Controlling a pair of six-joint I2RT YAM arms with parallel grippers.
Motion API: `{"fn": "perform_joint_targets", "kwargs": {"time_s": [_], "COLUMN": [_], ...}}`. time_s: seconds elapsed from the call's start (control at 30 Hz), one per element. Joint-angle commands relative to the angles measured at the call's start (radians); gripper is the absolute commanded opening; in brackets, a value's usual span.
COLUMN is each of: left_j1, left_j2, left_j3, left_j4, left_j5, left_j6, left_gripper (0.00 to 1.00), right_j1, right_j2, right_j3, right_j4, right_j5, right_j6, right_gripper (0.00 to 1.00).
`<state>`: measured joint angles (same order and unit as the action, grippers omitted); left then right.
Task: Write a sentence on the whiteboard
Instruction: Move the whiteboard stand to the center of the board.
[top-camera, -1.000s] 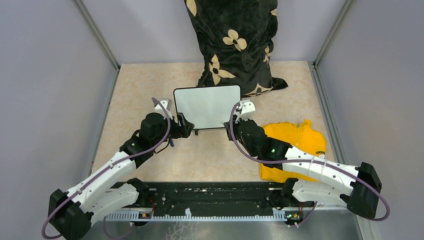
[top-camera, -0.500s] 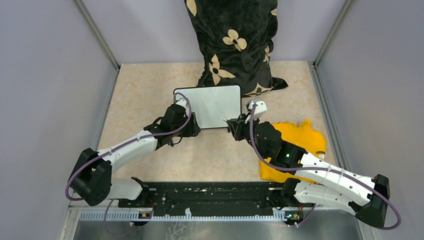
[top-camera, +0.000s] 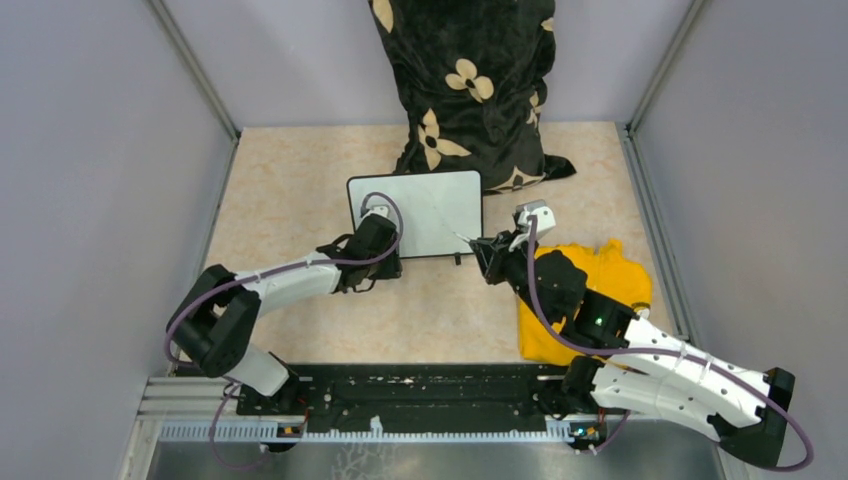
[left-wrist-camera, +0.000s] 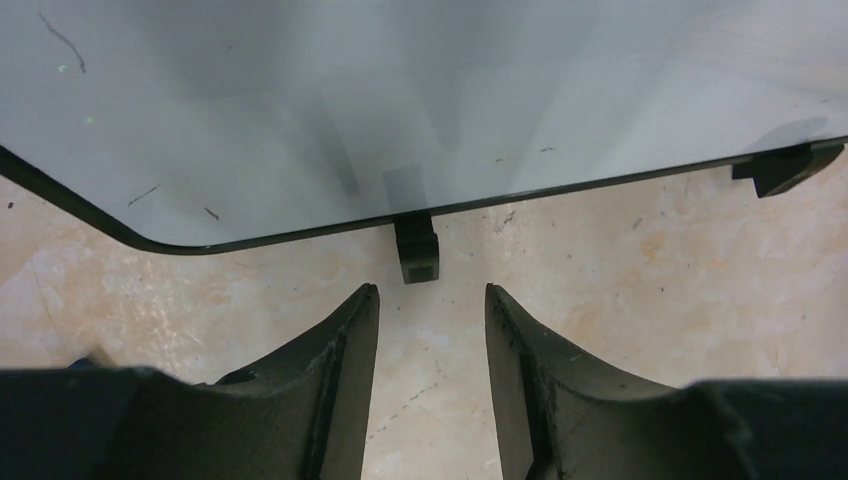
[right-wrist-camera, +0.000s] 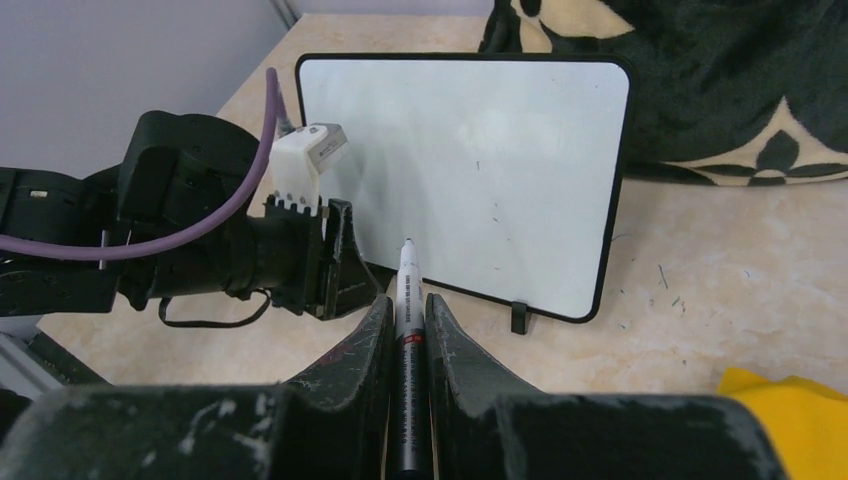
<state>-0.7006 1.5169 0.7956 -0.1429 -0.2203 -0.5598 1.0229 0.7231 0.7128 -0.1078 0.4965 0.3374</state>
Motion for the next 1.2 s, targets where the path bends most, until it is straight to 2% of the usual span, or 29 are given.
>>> {"fn": "perform_joint_targets", "kwargs": {"time_s": [0.0,0.3,0.53,0.8,1.17], "left_j1": [-0.009,-0.015,-0.019,-0.021,-0.066], "left_j2": [0.053,0.104,0.111,0.136,0.128], "left_j3": [0.048,0.066,0.053,0.054,0.037], "left_j4": [0.006,0.031,0.055,0.068,0.062], "left_j5": [-0.043,-0.064,-0.07,-0.095,-0.113], "left_j6": [-0.026,-0.032,-0.029,-0.023,-0.007], "left_gripper": [0.48,0.41,0.31,0.26,0.0], "right_j1": [-0.001,-0.002,-0.001,-0.002,-0.001], "right_j2": [-0.031,-0.038,-0.03,-0.024,-0.018], "right_j3": [0.004,0.008,0.008,0.013,0.019], "right_j4": [-0.004,-0.01,-0.009,-0.016,-0.018], "right_j5": [0.029,0.036,0.033,0.027,0.035], "right_j6": [-0.025,-0.032,-0.029,-0.021,-0.026], "right_gripper": [0.0,0.0,0.0,0.0,0.0]}}
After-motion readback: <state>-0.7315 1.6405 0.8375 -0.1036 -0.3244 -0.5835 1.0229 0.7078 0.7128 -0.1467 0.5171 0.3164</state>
